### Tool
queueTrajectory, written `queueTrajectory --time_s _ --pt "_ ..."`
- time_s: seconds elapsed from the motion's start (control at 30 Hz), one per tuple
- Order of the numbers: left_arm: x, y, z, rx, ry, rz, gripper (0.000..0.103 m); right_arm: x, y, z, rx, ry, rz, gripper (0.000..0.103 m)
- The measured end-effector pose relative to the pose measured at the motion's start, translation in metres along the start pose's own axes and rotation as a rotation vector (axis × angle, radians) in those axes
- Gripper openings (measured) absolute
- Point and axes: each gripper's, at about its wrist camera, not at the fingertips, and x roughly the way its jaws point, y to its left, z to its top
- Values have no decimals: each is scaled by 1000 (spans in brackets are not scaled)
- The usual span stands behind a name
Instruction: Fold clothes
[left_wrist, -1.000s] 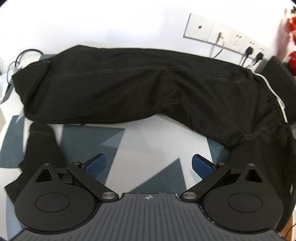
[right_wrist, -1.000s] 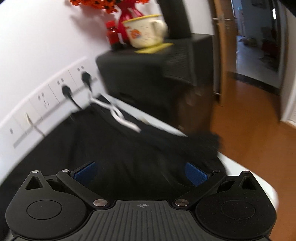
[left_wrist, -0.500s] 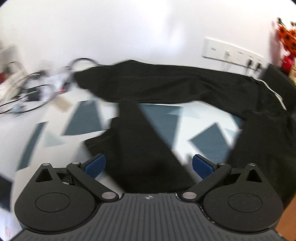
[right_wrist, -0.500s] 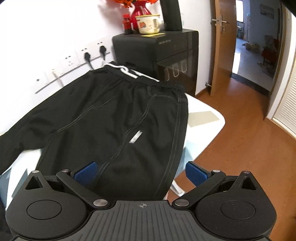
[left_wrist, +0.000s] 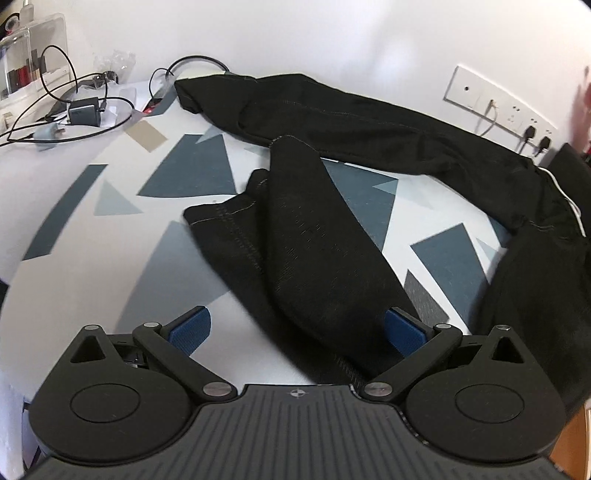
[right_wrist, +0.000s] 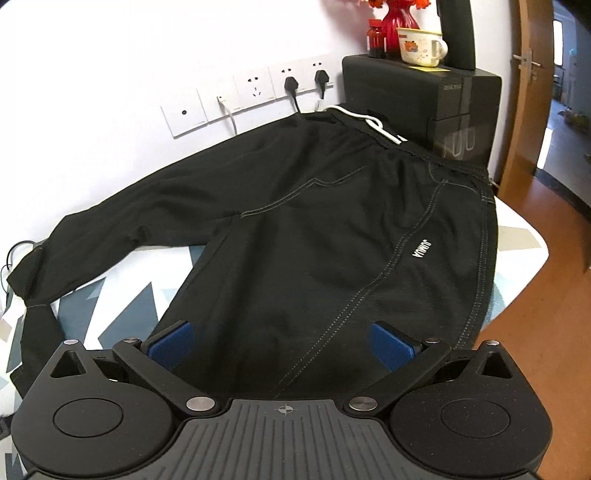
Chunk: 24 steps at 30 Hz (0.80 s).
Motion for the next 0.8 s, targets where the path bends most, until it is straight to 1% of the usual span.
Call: queueTrajectory --time_s 0.07,0.13,0.23,0.27,0.3,0.33,0.37,0.4,0.43,0.53,0.67,0.73,0.8 --pt "14 -8 4 -4 21 12 102 -2 -7 -4 -10 -9 -22 102" --pt "27 -15 7 -2 46 34 102 -1 -18 -9 -13 -22 -62 102" --pt "41 -19 9 -15 83 97 101 -3 -35 -16 21 -44 -144 102" --pt "41 -18 8 -24 73 99 93 -3 -40 -18 26 -50 -164 102" --pt "39 -19 9 -22 57 104 71 -3 -46 -20 27 -53 -182 102" --pt "37 -19 9 -20 41 110 53 -3 -51 -21 29 -48 -193 102" --pt "35 -19 10 -14 36 115 27 -2 -55 -21 33 -39 -200 102" --pt "33 -19 12 -6 44 109 14 -2 -61 -22 44 -32 -205 102" --pt "30 -16 15 -10 48 88 9 -1 -66 -21 62 -29 -206 102" --pt "16 -5 14 -35 41 21 8 3 -78 -21 143 -22 -200 102" --pt "-4 15 2 -92 25 0 8 13 -82 -20 224 1 -210 102" --pt "-17 22 -3 -86 -8 -9 8 18 -76 -21 238 -3 -209 102" --pt "-33 25 -8 -48 -70 -9 8 22 -68 -21 237 -6 -191 102"
